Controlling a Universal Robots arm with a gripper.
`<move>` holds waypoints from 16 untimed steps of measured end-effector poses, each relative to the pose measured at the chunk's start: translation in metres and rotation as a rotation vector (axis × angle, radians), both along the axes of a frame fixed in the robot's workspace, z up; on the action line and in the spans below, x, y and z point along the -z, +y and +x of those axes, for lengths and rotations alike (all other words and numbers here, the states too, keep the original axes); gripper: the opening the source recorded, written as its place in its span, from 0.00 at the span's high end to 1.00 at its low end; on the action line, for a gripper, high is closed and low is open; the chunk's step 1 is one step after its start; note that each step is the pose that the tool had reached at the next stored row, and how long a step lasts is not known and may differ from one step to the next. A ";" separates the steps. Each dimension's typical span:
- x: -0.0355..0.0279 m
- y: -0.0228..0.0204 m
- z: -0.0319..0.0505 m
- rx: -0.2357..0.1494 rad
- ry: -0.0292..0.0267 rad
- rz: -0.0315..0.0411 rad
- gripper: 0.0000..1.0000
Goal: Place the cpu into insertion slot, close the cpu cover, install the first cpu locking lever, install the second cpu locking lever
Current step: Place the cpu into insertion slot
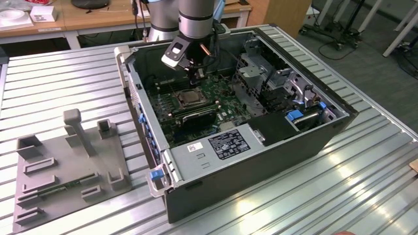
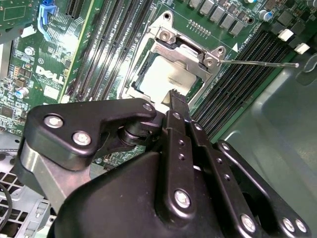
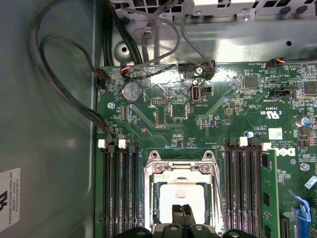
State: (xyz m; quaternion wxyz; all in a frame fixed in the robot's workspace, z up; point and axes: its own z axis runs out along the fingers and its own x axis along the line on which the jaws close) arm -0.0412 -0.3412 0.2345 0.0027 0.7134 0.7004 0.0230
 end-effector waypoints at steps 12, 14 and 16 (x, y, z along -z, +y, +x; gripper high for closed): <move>0.0005 0.0027 0.0006 0.000 0.0001 -0.0001 0.89; 0.0006 0.0027 0.0004 0.000 0.0000 0.0000 0.89; 0.0006 0.0027 -0.0003 0.000 0.0000 0.0000 0.89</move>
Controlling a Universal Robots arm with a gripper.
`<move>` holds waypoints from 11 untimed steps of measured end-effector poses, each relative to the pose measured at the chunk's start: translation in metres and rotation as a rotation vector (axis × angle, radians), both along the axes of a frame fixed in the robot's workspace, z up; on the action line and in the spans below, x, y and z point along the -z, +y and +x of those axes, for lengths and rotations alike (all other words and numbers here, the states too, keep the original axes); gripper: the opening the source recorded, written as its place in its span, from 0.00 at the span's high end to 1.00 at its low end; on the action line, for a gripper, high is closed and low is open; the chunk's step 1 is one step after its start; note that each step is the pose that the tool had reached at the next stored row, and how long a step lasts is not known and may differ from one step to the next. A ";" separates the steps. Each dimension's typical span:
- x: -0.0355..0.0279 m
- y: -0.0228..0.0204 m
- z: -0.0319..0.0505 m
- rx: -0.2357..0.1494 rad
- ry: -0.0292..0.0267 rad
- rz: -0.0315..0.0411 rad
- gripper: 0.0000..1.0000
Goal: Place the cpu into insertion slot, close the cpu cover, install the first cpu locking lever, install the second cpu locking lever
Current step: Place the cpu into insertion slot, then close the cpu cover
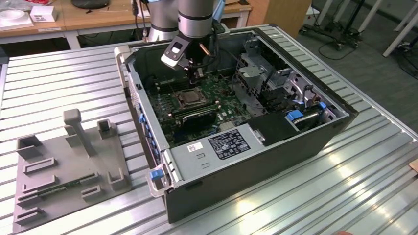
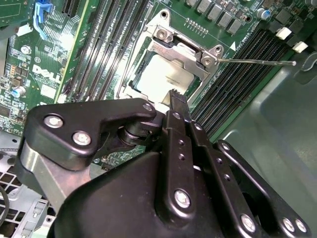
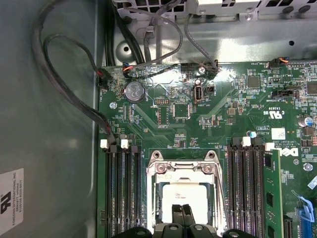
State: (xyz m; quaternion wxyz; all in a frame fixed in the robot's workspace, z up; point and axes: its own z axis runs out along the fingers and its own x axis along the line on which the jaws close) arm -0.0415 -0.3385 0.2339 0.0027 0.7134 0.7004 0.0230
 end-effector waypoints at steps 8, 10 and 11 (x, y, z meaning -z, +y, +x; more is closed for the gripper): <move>0.0006 -0.0001 -0.0002 0.000 0.0000 0.0000 0.89; 0.0013 -0.0001 -0.0002 0.000 0.0000 0.0000 0.89; 0.0013 -0.0001 -0.0002 0.000 0.0000 0.0000 0.89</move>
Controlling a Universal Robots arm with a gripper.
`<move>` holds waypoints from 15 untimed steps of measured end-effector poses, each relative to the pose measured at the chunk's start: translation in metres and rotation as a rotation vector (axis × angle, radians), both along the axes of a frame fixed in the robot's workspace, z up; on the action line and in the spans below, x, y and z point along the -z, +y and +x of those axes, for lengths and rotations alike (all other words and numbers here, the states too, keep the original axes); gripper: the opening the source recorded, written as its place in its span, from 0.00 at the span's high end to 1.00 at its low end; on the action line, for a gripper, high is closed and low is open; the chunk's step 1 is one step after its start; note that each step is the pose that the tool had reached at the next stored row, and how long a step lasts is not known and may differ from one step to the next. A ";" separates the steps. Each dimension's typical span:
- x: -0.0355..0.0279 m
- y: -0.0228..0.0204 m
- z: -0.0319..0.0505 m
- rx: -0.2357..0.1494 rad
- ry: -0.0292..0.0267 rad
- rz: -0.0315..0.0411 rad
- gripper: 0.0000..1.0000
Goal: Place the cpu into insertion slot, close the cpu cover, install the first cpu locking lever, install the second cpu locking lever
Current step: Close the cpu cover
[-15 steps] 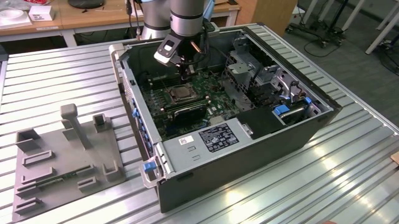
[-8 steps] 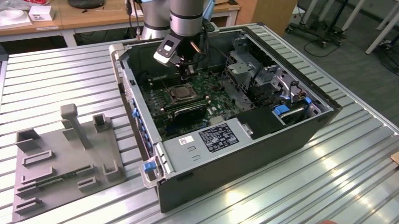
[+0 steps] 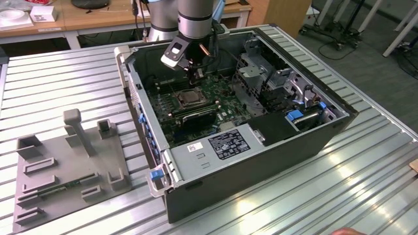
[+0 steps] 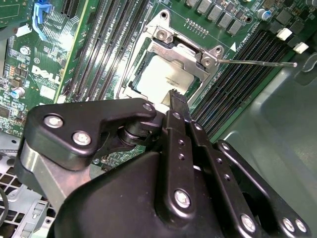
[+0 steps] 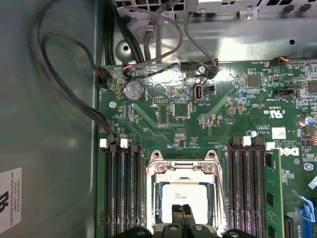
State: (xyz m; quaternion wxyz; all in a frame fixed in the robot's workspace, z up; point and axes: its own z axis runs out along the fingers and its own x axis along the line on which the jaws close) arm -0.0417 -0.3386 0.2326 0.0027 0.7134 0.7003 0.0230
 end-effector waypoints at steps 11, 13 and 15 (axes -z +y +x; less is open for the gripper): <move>0.0002 0.0000 0.0000 -0.011 -0.0001 0.0000 0.89; 0.0003 0.0000 0.0000 -0.046 -0.0001 0.0002 0.89; 0.0003 0.0000 0.0000 -0.082 0.0000 0.0000 0.89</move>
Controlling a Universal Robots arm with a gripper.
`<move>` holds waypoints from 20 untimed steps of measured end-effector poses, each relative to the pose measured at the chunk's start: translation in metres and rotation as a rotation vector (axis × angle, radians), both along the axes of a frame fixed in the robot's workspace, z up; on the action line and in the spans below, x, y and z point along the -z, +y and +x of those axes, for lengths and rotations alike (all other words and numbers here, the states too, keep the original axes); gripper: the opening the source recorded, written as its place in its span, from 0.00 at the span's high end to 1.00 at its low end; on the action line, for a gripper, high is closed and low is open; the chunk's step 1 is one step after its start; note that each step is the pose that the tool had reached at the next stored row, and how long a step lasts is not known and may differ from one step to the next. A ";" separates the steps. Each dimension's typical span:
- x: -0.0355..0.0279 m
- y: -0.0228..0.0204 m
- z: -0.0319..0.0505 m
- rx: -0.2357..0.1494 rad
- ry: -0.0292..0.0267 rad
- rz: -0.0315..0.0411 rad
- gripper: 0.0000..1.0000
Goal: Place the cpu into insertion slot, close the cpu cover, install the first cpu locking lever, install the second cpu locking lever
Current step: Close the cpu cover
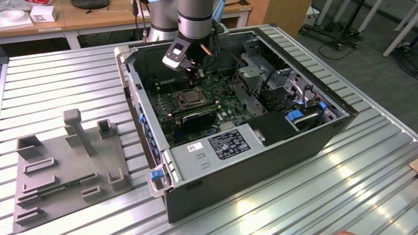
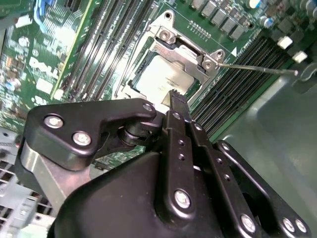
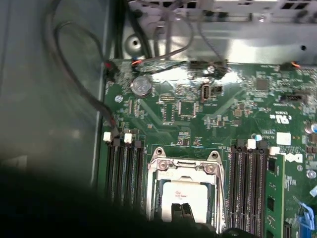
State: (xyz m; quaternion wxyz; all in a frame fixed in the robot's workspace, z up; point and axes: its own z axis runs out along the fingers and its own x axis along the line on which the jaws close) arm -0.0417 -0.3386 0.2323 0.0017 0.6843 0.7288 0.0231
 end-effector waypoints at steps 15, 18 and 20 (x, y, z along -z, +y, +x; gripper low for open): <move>0.0008 0.0000 0.0000 -0.272 0.0000 0.0000 0.89; 0.0009 0.0000 0.0000 -0.328 0.0000 0.0000 0.89; 0.0010 0.0000 0.0000 -0.363 0.0000 -0.0001 0.89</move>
